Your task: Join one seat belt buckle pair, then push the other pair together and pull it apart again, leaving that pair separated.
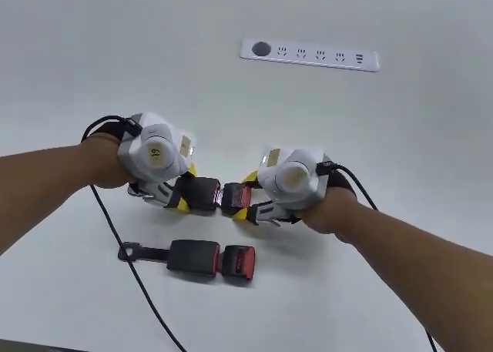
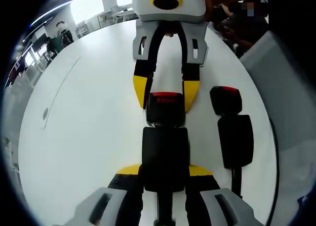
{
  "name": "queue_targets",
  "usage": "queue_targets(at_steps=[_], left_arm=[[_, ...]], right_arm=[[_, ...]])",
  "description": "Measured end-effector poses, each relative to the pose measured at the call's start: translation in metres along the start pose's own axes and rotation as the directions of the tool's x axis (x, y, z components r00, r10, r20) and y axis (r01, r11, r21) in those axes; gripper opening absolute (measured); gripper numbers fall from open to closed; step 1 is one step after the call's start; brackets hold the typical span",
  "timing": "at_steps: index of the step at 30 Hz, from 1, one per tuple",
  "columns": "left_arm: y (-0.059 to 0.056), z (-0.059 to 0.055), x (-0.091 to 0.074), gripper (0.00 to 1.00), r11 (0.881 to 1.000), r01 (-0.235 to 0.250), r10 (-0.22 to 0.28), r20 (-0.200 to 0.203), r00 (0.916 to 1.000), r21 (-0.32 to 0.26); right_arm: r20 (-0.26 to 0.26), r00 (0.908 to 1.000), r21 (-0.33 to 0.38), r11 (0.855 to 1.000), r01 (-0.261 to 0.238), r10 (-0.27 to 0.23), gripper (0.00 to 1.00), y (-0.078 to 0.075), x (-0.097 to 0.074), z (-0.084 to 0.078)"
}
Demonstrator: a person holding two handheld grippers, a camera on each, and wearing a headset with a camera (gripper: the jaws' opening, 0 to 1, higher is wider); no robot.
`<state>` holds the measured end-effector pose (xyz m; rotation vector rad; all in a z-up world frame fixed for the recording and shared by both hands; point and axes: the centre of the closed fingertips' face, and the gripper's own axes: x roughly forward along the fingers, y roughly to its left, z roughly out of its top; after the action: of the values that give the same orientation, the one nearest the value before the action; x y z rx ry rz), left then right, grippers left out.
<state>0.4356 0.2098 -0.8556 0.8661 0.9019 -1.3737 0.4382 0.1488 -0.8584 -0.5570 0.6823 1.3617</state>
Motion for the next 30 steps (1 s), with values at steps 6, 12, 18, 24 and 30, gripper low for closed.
queue_targets(at_steps=[6,12,18,24,30], left_arm=[[0.000,-0.001,0.000,0.33,1.000,0.000,0.000,0.003,1.0000,-0.004],[-0.001,0.000,-0.001,0.33,1.000,-0.001,0.001,0.009,1.0000,-0.010],[-0.002,0.001,-0.002,0.34,1.000,-0.001,0.002,0.016,0.9999,-0.023],[-0.003,0.001,-0.002,0.34,1.000,-0.003,0.003,0.007,1.0000,-0.027],[-0.003,0.001,-0.002,0.34,0.999,-0.006,0.006,0.000,1.0000,-0.036]], right_arm=[[-0.002,1.0000,-0.008,1.000,-0.004,0.004,0.34,-0.001,-0.004,-0.004],[-0.001,1.0000,-0.011,1.000,-0.002,0.002,0.34,-0.001,-0.013,-0.012],[0.001,1.0000,-0.013,1.000,-0.004,0.004,0.34,0.000,-0.018,-0.017],[-0.015,0.9999,-0.006,1.000,-0.001,0.000,0.34,-0.001,-0.029,-0.032],[-0.019,0.9998,0.007,1.000,0.008,-0.008,0.35,-0.003,-0.046,-0.046]])
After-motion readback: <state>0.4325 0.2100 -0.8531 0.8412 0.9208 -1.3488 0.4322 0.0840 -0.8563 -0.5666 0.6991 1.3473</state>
